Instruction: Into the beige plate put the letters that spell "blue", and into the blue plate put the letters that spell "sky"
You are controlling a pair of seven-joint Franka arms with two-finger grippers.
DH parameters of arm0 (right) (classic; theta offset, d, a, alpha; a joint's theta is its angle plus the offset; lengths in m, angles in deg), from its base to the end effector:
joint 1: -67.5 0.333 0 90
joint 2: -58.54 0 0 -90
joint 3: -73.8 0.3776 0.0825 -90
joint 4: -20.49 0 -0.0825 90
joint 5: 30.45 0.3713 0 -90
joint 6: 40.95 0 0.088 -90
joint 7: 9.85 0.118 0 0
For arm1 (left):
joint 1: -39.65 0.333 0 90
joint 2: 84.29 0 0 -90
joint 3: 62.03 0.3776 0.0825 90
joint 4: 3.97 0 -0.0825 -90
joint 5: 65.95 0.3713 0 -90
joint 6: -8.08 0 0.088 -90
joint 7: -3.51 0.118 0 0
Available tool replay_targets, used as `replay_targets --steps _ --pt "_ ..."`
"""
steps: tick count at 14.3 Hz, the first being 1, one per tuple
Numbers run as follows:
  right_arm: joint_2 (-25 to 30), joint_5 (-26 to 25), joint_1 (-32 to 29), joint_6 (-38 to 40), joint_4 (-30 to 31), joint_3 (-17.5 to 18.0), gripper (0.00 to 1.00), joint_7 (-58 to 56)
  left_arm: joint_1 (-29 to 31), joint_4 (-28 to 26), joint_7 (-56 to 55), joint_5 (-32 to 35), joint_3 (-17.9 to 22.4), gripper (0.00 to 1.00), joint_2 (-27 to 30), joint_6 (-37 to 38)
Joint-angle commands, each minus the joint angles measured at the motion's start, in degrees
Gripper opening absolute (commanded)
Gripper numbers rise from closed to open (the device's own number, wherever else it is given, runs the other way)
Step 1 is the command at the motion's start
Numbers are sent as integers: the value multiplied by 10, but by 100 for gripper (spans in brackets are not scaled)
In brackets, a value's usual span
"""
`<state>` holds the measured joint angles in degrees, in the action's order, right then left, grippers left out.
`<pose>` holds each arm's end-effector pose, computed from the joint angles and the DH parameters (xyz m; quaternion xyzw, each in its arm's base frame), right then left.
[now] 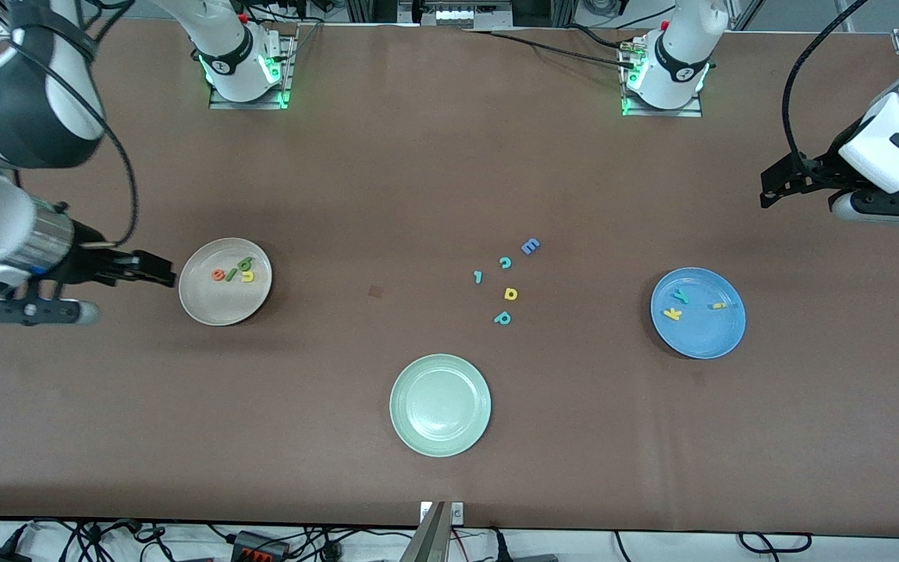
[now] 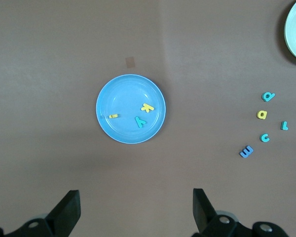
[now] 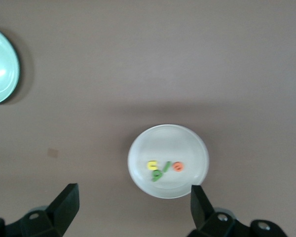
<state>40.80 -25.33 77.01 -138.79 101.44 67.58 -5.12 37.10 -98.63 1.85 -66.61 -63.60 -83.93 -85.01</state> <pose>0.6567 0.0585 0.5748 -0.9995 0.0165 0.0084 0.0272 0.5406 -0.0403 0.6457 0.9997 -0.0211 -0.0108 0.0051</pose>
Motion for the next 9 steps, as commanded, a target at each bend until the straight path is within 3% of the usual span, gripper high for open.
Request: replay_targets --steps 1,5,9 --pt "37 -23 -35 1 5 20 100 -13 -3 17 3 -12 3 100 -6 13" --pt "75 -21 -100 29 3 24 100 -61 -2 17 3 -12 3 100 -6 13" --pt "87 -34 -99 48 3 26 100 -59 -2 17 3 -12 3 100 -6 13"
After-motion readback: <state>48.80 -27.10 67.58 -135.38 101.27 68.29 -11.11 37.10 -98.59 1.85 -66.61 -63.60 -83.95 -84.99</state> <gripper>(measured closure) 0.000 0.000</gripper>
